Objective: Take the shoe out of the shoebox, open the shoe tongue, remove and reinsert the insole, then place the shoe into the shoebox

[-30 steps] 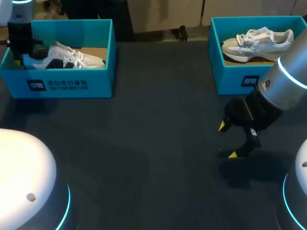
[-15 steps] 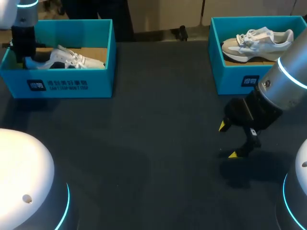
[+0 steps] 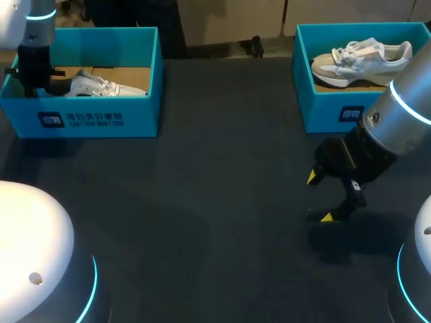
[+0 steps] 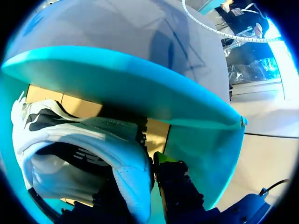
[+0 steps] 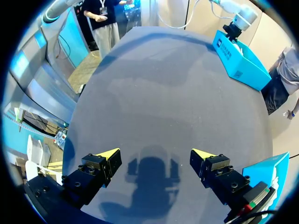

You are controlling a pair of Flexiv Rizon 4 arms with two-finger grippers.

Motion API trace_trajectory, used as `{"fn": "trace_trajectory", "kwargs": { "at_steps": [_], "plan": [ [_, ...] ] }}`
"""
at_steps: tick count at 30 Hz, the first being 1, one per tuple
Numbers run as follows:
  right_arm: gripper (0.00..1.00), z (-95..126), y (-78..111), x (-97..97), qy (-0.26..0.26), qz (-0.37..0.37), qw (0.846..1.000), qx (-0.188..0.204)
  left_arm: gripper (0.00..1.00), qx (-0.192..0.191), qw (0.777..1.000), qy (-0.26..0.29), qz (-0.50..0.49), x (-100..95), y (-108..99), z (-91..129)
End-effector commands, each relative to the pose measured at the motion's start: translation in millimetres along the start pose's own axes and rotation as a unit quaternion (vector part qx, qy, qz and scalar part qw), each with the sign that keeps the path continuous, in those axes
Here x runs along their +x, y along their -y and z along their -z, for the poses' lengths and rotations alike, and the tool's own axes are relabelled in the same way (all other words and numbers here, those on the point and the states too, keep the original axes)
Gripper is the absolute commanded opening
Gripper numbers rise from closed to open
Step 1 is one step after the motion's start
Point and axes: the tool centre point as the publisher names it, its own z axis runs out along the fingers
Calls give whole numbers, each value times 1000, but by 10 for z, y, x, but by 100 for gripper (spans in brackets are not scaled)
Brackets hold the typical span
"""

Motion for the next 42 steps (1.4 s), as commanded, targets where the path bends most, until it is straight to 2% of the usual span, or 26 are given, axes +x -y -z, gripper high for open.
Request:
{"fn": "trace_trajectory", "kwargs": {
  "at_steps": [1, 13, 14, 16, 18, 22, 23, 25, 28, 32, 33, 42],
  "plan": [
    [100, -10, 1, 7, 1, 0, 1000, 1, 0, 0, 1000, -1, -5, -8, 43, -54],
    [100, -10, 1, 7, 1, 0, 1000, 1, 0, 10, 1000, 4, -17, -74, 33, -124],
    [100, -10, 1, 7, 1, 0, 1000, 1, 3, 10, 1000, 6, -19, -76, 32, -124],
    [100, -10, 1, 7, 1, 0, 1000, 1, 29, 12, 1000, 8, -22, -78, 23, -120],
    [100, -10, 1, 7, 1, 0, 1000, 1, 35, 11, 1000, 9, -23, -81, 19, -104],
    [100, -10, 1, 7, 1, 0, 1000, 1, 53, 9, 1000, 16, -25, -83, 25, -47],
    [100, -10, 1, 7, 1, 0, 1000, 1, 66, 6, 1000, 17, -26, -86, 24, -24],
    [100, -10, 1, 7, 1, 0, 1000, 1, 75, 4, 999, 20, -26, -89, 19, 5],
    [100, -10, 1, 7, 1, 0, 1000, 1, 78, 6, 999, 34, -27, -79, 16, 89],
    [100, -10, 1, 7, 1, 0, 1000, 1, 98, 3, 998, 49, -31, -53, 42, 235],
    [100, -10, 1, 7, 1, 0, 1000, 1, 100, 1, 998, 54, -33, -44, 56, 281],
    [100, -10, 1, 7, 1, 0, 1000, 1, 100, -11, 997, 71, -26, 76, 196, 818]
  ]
}}
